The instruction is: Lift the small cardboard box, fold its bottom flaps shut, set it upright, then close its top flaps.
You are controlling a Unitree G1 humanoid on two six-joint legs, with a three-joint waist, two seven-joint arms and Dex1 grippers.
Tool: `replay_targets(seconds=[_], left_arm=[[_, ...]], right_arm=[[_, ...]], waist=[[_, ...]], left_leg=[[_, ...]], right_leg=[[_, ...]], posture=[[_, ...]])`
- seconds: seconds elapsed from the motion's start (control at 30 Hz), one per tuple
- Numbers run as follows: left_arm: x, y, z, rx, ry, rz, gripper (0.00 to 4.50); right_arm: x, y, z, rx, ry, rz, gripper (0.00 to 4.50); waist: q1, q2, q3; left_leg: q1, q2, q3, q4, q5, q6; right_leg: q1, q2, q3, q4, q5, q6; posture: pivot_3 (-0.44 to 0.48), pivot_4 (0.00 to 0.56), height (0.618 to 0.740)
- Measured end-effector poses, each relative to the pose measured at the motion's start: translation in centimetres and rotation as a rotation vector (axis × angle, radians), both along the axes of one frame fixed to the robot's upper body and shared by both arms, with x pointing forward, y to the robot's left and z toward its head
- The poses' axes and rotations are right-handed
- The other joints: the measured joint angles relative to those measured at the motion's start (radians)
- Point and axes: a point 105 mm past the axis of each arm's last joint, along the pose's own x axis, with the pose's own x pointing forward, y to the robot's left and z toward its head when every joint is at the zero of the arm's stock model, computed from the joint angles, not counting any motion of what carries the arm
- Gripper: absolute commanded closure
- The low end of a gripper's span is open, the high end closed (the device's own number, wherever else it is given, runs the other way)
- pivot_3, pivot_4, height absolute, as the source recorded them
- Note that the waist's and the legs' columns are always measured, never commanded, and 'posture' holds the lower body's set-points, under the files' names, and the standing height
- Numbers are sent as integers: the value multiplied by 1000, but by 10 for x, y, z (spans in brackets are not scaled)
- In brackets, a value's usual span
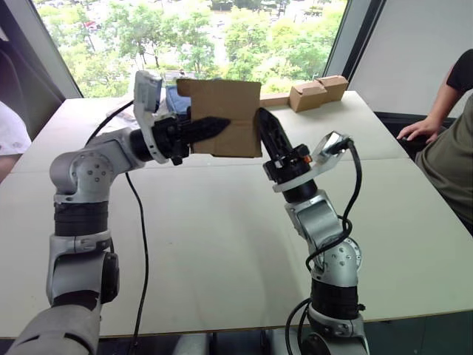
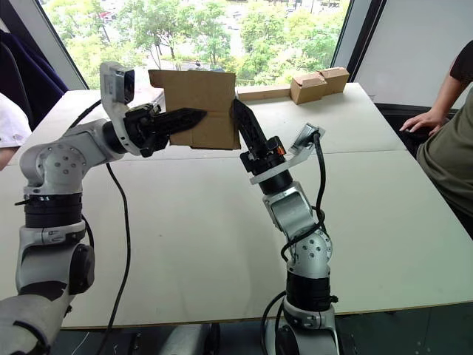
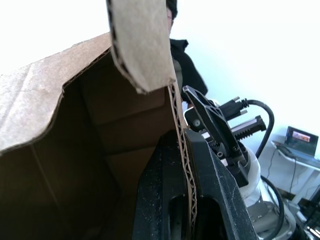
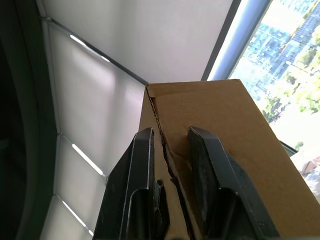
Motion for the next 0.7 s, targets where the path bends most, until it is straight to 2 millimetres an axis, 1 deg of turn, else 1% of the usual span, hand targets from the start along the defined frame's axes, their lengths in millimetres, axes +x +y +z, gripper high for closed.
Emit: replay_targets(seconds=[0.23, 0.37, 0.47, 0.7], left_arm=[[1, -1, 0, -4, 4, 7, 4500], [4, -1, 1, -9, 7, 16, 4500], [4, -1, 2, -11, 1, 20, 4500], [5, -2, 2, -16, 2, 25, 4500]], right_arm=[[2, 0, -5, -54, 2, -45, 3438], [-1, -3, -16, -102, 19, -44, 3438], [-2, -4, -20, -116, 28, -44, 3438], [-5, -5, -22, -121, 30, -48, 3438]], waist=[[0, 0, 0], [1, 0, 0], [0, 0, 0], [0, 0, 0]], left_leg=[[0, 0, 0, 0, 0, 0], [0, 0, 0, 0, 0, 0], [0, 0, 0, -1, 0, 0], [0, 0, 0, -1, 0, 0]], right_leg=[[0, 0, 0, 0, 0, 0], [0, 0, 0, 0, 0, 0], [0, 0, 0, 0, 0, 0], [0, 0, 0, 0, 0, 0]], posture=[[0, 150, 740], [0, 150, 740], [0, 150, 740], [0, 150, 740]])
